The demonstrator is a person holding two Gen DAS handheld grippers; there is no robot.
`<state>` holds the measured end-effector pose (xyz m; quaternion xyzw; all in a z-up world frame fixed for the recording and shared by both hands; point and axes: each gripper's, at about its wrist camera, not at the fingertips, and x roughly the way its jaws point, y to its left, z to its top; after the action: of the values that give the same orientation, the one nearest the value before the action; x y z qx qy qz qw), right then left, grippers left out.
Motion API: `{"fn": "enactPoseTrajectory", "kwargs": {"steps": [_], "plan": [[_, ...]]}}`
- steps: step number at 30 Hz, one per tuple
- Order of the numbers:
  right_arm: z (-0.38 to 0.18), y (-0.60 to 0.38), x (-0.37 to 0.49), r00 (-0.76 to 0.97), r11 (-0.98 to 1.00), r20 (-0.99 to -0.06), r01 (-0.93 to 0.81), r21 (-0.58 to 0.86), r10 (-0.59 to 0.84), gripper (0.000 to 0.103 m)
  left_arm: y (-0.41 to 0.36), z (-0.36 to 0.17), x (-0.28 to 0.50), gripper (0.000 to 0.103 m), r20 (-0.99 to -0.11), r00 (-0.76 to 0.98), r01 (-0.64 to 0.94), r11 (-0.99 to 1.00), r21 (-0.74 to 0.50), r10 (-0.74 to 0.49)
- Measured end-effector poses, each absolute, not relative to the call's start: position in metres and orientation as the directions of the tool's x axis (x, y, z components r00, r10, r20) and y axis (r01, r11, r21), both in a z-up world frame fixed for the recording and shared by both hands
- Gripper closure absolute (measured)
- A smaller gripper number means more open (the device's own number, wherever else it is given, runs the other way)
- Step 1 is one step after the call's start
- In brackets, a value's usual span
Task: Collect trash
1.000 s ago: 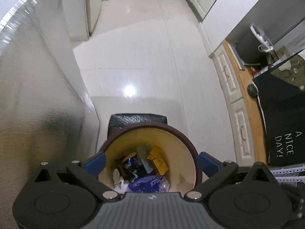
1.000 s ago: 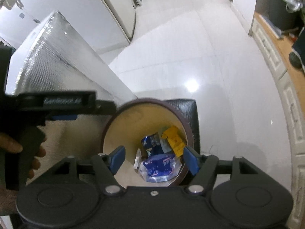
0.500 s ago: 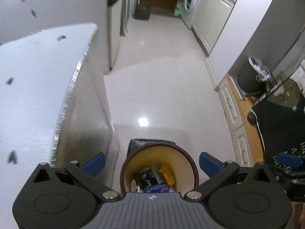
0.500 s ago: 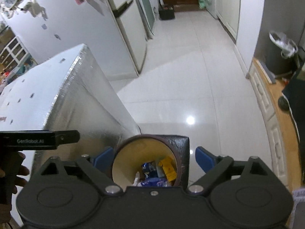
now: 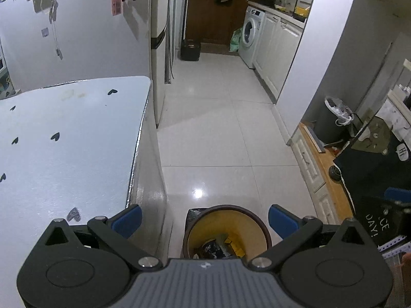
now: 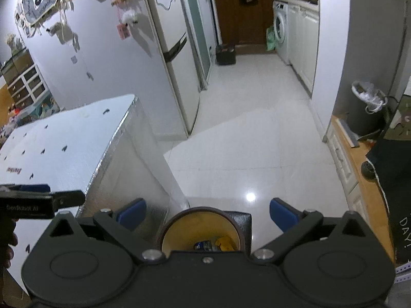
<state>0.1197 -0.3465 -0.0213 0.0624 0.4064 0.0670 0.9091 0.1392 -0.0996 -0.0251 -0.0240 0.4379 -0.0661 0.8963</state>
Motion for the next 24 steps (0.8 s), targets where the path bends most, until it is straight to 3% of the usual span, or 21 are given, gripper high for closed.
{"fn": "enactPoseTrajectory", "kwargs": {"steps": [12, 24], "plan": [[-0.023, -0.341, 0.060, 0.759, 0.995, -0.647, -0.016, 0.094, 0.073, 0.000, -0.081, -0.035, 0.092, 0.000, -0.748, 0.650, 0.128, 0.989, -0.067, -0.135], [-0.051, -0.333, 0.025, 0.781, 0.998, -0.624, 0.009, 0.054, 0.027, 0.000, -0.071, -0.061, 0.062, 0.000, -0.733, 0.667, 0.156, 0.987, -0.039, -0.134]]}}
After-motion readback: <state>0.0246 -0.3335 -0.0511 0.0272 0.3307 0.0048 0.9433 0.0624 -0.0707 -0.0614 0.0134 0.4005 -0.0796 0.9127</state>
